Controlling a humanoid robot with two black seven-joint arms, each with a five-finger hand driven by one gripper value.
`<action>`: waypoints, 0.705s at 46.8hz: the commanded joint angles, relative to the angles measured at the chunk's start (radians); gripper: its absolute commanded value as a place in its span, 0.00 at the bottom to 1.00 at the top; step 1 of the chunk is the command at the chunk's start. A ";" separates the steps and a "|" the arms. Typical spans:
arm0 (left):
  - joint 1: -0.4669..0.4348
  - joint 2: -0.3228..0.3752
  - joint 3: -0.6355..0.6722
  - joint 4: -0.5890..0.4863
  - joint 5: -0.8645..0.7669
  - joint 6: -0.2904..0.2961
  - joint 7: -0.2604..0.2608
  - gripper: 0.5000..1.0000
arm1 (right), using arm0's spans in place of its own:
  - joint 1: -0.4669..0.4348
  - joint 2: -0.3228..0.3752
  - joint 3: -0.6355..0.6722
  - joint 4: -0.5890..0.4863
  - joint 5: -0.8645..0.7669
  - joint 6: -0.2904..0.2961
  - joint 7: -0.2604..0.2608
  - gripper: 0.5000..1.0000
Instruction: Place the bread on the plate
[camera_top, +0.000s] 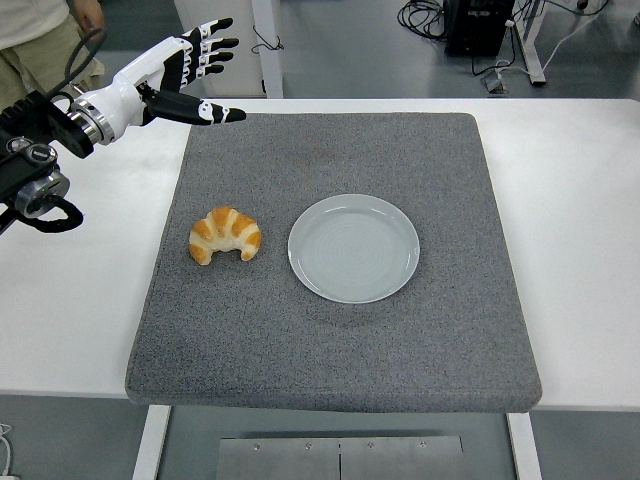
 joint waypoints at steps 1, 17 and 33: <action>0.000 0.020 0.028 -0.042 0.049 0.028 0.005 0.95 | 0.000 0.000 0.000 0.000 0.000 0.000 0.000 1.00; -0.006 0.075 0.145 -0.081 0.403 0.080 0.028 0.94 | 0.000 0.000 0.000 0.000 0.001 0.000 0.000 1.00; -0.009 0.135 0.204 -0.175 0.510 0.080 0.028 0.94 | 0.000 0.000 0.000 0.000 0.001 0.000 0.000 1.00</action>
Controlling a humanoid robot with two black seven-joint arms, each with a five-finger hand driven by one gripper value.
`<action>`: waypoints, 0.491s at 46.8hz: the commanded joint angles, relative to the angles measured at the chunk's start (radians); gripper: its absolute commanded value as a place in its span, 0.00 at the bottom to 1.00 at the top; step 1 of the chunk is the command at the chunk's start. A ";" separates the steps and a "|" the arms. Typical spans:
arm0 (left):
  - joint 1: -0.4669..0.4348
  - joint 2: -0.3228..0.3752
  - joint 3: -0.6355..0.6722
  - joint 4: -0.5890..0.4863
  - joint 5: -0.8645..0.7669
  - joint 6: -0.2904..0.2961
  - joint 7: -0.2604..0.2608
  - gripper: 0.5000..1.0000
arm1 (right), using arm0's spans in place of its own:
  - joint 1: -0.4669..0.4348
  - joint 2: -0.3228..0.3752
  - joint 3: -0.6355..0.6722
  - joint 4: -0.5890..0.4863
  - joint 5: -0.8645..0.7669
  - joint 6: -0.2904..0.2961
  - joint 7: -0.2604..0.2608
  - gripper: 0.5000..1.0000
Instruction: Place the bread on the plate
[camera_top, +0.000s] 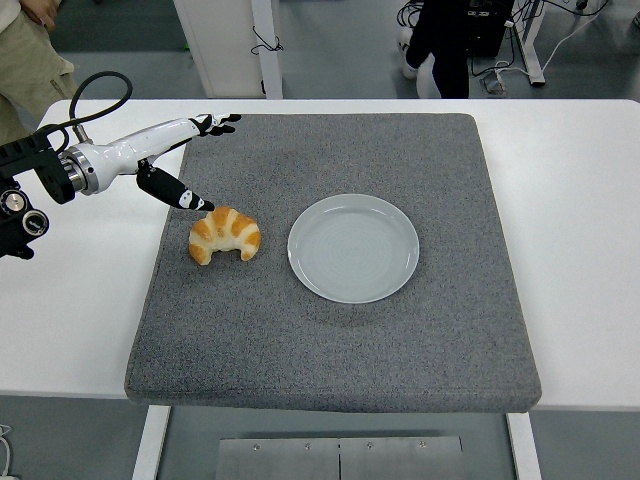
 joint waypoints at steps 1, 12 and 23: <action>0.004 0.001 0.017 -0.018 0.036 0.000 0.000 0.94 | 0.000 0.000 0.000 0.000 0.000 0.000 0.000 1.00; 0.013 -0.003 0.022 -0.058 0.076 0.005 0.005 0.94 | 0.000 0.000 0.000 0.000 0.000 0.000 0.000 1.00; 0.013 -0.008 0.077 -0.053 0.204 0.048 0.005 0.94 | 0.000 0.000 0.000 0.000 0.001 0.000 0.000 1.00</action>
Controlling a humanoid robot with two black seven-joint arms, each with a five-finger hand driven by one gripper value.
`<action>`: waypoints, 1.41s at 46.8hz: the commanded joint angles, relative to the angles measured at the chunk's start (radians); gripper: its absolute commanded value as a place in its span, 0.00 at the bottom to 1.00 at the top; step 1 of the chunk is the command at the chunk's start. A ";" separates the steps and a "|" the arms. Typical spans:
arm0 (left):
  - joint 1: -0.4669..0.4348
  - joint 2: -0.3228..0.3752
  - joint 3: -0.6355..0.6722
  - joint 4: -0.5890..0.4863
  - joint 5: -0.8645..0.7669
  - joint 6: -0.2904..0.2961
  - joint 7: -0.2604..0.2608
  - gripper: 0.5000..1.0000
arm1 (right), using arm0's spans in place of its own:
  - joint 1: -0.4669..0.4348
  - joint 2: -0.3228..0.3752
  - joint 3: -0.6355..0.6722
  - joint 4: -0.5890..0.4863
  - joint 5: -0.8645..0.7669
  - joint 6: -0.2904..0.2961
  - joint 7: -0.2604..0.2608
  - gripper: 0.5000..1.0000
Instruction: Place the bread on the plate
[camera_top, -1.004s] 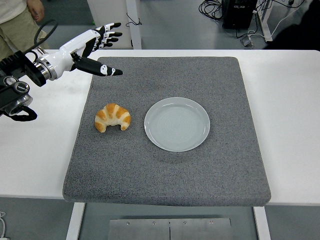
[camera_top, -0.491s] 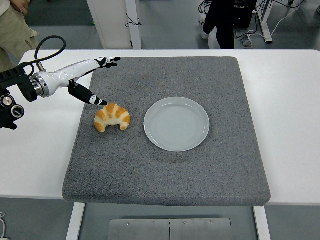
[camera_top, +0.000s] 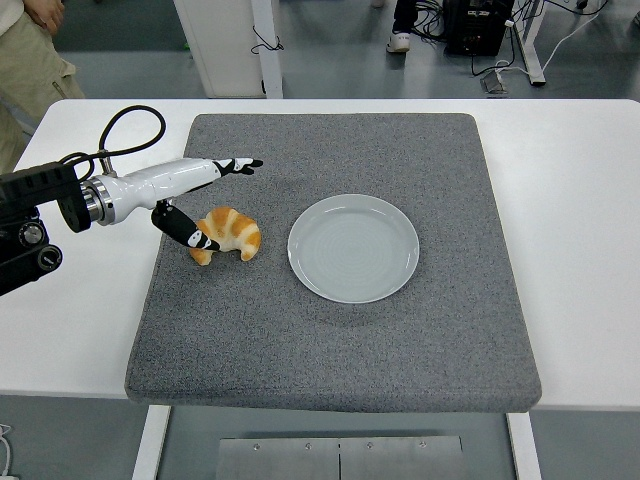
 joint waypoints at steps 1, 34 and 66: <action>0.002 -0.001 0.014 0.001 0.035 0.021 0.000 0.94 | 0.000 0.000 0.001 0.000 0.001 0.000 0.000 1.00; 0.054 -0.075 0.020 0.076 0.039 0.079 -0.002 0.94 | 0.000 0.000 0.000 0.000 -0.001 0.000 0.000 1.00; 0.072 -0.127 0.018 0.127 0.039 0.101 -0.003 0.90 | 0.000 0.000 0.000 0.000 -0.001 0.000 0.000 1.00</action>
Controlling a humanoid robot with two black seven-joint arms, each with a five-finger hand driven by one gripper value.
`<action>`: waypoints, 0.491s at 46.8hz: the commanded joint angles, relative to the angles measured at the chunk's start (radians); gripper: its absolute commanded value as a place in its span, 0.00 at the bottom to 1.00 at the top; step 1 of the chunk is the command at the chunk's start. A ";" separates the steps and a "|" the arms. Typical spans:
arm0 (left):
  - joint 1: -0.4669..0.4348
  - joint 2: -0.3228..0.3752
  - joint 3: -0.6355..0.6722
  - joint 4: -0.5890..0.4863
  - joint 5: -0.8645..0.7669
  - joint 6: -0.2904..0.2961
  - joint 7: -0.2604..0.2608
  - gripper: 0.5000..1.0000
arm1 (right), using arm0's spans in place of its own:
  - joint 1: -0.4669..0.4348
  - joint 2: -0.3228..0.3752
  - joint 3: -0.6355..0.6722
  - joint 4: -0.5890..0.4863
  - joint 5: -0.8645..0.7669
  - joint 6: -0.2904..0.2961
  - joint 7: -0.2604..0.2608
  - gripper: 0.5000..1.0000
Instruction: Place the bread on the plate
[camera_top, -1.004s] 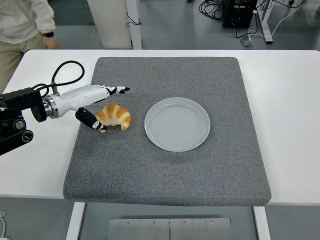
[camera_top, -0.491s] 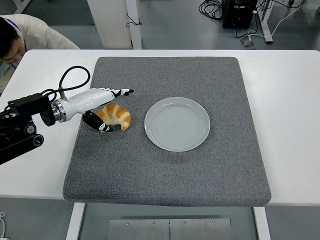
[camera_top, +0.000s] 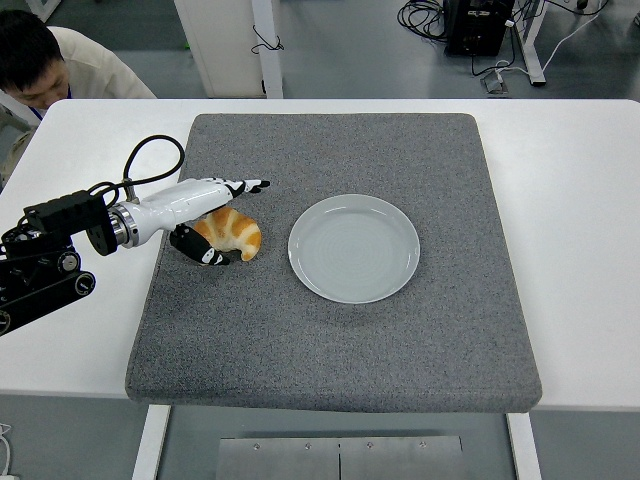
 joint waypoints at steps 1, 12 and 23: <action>0.001 -0.007 -0.002 0.001 0.000 0.006 0.000 0.88 | 0.000 0.000 0.001 0.000 -0.001 0.000 0.000 1.00; 0.002 -0.007 0.002 0.011 0.000 0.017 0.000 0.25 | 0.000 0.000 0.000 0.000 -0.001 0.000 0.000 1.00; -0.002 -0.003 -0.002 0.011 -0.002 0.017 -0.015 0.00 | 0.000 0.000 0.000 0.000 0.001 0.000 0.000 1.00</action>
